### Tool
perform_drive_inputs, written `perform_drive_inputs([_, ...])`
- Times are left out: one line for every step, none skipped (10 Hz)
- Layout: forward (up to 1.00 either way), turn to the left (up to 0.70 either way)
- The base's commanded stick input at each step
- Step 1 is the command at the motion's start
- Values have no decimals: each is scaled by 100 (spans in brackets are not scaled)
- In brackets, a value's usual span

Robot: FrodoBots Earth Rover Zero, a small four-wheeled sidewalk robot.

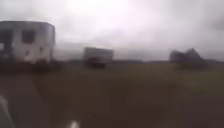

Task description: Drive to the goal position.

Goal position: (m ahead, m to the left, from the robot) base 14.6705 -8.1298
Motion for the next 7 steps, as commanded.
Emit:
perform_drive_inputs([70,0])
perform_drive_inputs([70,0])
perform_drive_inputs([70,0])
perform_drive_inputs([70,0])
perform_drive_inputs([70,0])
perform_drive_inputs([70,0])
perform_drive_inputs([70,0])
